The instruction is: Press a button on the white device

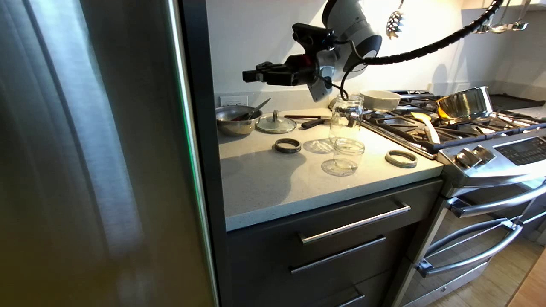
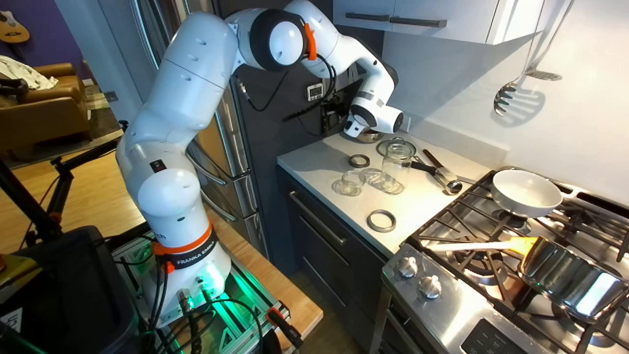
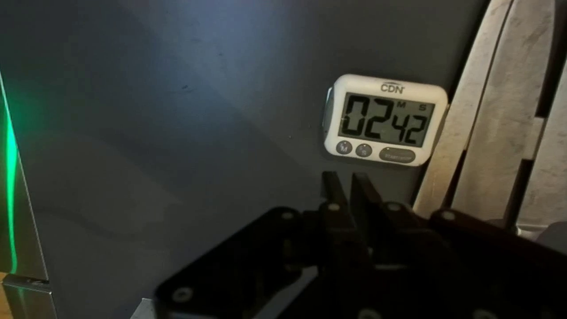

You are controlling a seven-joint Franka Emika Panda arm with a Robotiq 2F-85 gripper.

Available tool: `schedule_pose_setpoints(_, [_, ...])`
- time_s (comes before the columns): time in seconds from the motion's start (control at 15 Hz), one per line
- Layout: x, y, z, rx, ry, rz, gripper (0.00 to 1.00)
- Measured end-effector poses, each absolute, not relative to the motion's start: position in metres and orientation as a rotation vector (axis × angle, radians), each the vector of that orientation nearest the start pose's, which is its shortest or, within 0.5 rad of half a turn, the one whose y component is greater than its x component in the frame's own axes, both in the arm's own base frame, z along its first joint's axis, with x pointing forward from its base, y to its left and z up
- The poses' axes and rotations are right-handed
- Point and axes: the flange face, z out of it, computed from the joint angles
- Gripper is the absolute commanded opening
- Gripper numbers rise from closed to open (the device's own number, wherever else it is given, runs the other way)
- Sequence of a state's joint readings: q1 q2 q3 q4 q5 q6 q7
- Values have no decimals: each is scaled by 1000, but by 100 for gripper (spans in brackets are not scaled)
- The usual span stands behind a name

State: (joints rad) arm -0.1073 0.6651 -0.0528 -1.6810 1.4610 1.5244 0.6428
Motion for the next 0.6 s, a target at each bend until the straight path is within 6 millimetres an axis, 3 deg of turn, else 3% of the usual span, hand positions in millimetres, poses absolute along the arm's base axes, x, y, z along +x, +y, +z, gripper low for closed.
schedule_pose_setpoints(0.6, [664,22,247,-1300,1193,1082,0])
